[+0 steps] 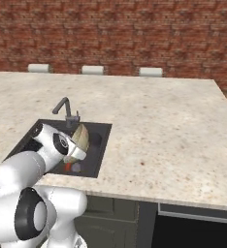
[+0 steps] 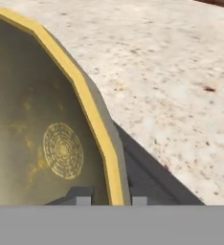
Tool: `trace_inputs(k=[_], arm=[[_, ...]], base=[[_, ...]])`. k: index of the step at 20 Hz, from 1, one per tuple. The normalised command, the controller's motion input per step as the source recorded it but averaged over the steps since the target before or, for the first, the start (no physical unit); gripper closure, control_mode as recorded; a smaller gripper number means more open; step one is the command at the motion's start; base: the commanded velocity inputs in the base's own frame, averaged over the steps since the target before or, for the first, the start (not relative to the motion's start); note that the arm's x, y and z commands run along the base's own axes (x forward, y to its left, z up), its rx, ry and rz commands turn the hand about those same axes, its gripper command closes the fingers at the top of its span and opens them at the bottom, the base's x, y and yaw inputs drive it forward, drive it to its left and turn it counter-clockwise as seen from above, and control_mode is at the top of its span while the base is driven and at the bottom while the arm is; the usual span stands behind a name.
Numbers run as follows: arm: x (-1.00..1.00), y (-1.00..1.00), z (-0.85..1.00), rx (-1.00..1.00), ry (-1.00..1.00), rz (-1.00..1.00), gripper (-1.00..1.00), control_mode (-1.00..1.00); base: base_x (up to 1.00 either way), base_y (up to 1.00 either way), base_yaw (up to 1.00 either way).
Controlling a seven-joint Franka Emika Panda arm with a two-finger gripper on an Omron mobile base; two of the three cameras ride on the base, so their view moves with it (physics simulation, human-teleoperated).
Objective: Dump the eggplant and carrot from the bowl so the bowl can be washed. Place the bowl in the sink after clearing the leftovers.
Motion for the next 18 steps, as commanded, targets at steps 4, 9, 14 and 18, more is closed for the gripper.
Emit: trace_inputs(k=[4,9,14,18], arm=[[0.0,0.01,0.1,0.35,0.53,0.09,1.0,-1.0],[0.0,0.09,0.09,0.38,0.5,0.25,1.0,-1.0],[0.0,0.2,-0.12,0.29,0.06,0.08,1.0,-1.0],[0.01,0.73,-0.41,0.1,0.0,0.0,1.0,-1.0]], base=[[0.0,0.0,0.0],[0.0,0.0,0.0],[0.0,0.0,0.0],[0.0,0.0,0.0]])
